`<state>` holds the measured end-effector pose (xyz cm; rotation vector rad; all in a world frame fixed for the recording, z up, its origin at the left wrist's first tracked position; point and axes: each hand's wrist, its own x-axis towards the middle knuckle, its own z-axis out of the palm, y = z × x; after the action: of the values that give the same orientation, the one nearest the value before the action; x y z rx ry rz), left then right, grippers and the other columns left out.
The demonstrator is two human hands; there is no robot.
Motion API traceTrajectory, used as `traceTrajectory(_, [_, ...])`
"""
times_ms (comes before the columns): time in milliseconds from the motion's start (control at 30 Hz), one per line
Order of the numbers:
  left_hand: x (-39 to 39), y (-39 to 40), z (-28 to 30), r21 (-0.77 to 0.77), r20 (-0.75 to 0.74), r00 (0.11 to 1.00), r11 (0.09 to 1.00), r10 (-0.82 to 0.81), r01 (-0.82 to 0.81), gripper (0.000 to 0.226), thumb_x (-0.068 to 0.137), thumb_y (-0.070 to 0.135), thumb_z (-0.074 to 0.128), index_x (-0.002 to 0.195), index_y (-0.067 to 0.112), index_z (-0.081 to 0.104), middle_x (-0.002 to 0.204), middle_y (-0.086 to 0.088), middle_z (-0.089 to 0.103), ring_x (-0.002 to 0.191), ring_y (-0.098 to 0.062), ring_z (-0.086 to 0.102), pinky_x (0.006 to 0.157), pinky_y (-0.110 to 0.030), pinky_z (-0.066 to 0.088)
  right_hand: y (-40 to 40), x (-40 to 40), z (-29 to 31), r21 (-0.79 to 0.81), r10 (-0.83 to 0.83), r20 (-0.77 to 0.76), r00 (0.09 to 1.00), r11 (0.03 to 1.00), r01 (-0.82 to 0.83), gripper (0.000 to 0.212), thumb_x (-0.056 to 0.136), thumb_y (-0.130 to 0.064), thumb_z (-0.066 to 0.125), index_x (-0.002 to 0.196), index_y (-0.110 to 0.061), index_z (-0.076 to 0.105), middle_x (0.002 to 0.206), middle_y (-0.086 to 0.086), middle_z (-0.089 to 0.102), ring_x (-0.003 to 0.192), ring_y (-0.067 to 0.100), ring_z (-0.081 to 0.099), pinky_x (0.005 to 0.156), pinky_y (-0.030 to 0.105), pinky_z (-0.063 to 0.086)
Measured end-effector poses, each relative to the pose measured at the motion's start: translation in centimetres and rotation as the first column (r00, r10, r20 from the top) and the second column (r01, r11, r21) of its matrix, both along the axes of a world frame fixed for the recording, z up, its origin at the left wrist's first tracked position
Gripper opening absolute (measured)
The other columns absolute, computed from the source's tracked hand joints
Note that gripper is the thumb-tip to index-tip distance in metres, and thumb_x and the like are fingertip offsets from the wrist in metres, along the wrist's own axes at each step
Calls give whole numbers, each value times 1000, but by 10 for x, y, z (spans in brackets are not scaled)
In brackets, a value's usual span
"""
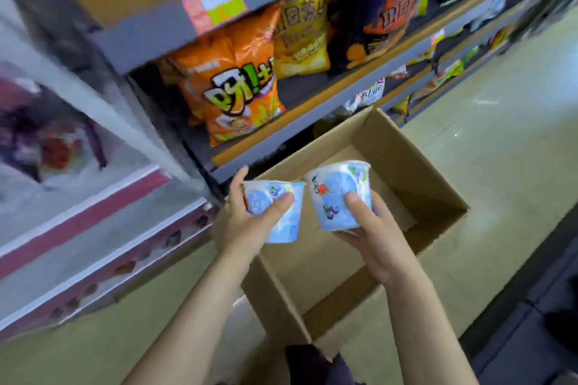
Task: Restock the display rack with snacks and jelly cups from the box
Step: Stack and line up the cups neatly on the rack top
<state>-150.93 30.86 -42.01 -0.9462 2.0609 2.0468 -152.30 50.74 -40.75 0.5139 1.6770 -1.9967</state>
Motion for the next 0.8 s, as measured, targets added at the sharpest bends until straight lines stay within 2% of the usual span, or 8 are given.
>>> traceTrajectory(100, [52,-46,44,87,-99,993,995,65,-57,97,59,49,88,141,41,38,121,12,64,85,9,66,67,-14,51,-64,44,46,-10,36,-166,985,999,-39,71,76,-38,74,138,-26,41,126,2,67,112,22,67,83,37,56])
traceTrajectory(200, [125,-118,94,92,-203,960,980,192,-177,77,75,35,85,136,42,39,108,21,64,82,11,66,65,-12,51,-139,99,96,46,164,-296,941,986,-157,85,66,-43,77,139,-31,35,128,1,64,114,22,65,95,46,53])
traceTrajectory(333, [214,-215,180,68,-319,896,951,308,-303,77,62,55,82,128,48,43,113,11,67,95,-13,71,78,-36,56,-235,165,175,118,311,-433,846,950,-288,74,64,-44,81,125,-28,41,122,5,64,107,20,68,93,47,55])
traceTrajectory(433, [264,-261,243,7,-434,823,915,366,-403,57,79,27,76,126,33,45,105,16,59,76,17,62,64,-7,48,-289,203,233,159,367,-541,757,928,-337,66,65,-45,79,116,-34,39,118,1,62,100,11,68,87,32,57])
traceTrajectory(500, [289,-281,275,-9,-479,789,897,385,-442,55,81,17,77,125,27,45,105,16,58,71,20,58,63,-3,45,-315,222,267,191,399,-588,704,914,-358,69,65,-46,83,115,-32,38,115,-2,62,96,2,67,83,21,54])
traceTrajectory(633, [320,-316,316,3,-551,708,849,442,-528,76,48,56,85,112,34,50,110,5,65,92,-4,64,80,-20,50,-356,241,321,224,442,-668,598,887,-405,73,65,-41,80,121,-29,36,116,-3,62,99,1,66,90,30,54])
traceTrajectory(700, [330,-332,325,26,-588,666,834,459,-552,76,42,59,79,109,36,50,108,11,66,88,2,65,81,-23,52,-372,244,334,242,467,-701,539,867,-436,73,65,-44,80,123,-31,37,119,-6,63,105,5,66,93,37,54])
traceTrajectory(800, [339,-350,334,15,-613,638,814,466,-581,73,51,49,88,113,38,51,111,12,64,93,2,65,76,-26,52,-392,238,342,304,505,-731,459,843,-444,74,64,-44,82,123,-24,42,114,-2,67,98,6,68,82,28,56])
